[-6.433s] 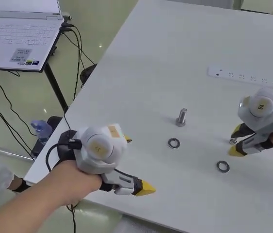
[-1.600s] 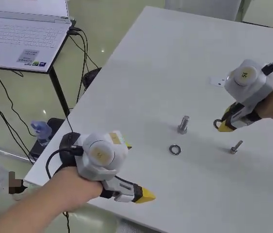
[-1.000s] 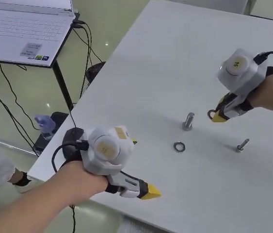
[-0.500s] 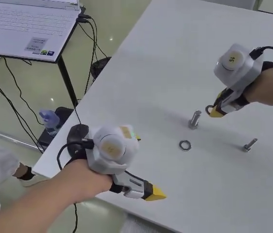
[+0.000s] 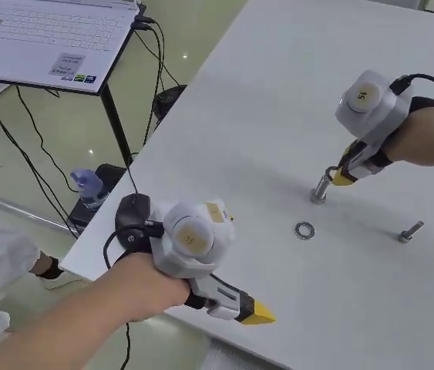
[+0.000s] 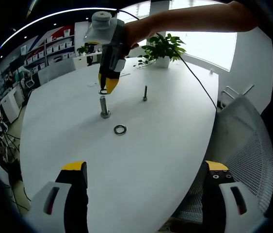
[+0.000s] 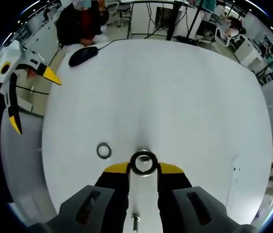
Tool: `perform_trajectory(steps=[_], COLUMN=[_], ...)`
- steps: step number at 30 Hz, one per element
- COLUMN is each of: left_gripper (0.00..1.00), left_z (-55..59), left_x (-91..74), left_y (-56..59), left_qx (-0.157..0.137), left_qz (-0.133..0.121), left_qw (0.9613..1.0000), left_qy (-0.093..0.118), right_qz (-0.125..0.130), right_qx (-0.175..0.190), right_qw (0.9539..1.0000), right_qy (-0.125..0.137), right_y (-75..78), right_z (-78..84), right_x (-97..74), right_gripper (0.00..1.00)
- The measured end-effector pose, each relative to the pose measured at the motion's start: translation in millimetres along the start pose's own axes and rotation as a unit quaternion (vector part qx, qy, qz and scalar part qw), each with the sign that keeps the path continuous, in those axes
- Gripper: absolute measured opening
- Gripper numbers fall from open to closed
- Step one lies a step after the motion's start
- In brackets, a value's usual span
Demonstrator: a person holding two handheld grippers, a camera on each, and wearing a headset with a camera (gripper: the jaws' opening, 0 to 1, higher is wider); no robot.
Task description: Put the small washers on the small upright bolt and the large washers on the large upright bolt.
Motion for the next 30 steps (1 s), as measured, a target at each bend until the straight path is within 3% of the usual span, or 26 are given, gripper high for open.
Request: perform_trajectory(steps=[15,30], left_gripper=[0.96,0.93], left_z=[0.9,-0.2], left_x=[-1.5,-0.5], left_y=[-8.0,-7.4], left_qx=[-0.007,-0.013], left_qz=[-0.002,0.000], left_qw=[1.0000,0.9999], left_qy=[0.004,0.009], right_qz=[-0.007,-0.014], right_qx=[-0.009,-0.006], right_qw=[0.9998,0.9995], right_qy=[-0.014,-0.028], right_y=[4.2,6.9], right_z=[-4.6,-0.1], right_x=[15.3,26.5], right_gripper=[0.21,0.21])
Point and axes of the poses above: the centre of the closed fingertips' face, and the gripper's own axes: x roughly forward along the fingers, y roughly to its right, z roughly out of its underside, the point moved 3 cm from there along -x, roughly backward along the fingers, and after that the axes turned 10 degrees about -x, right-handed, at the moved point
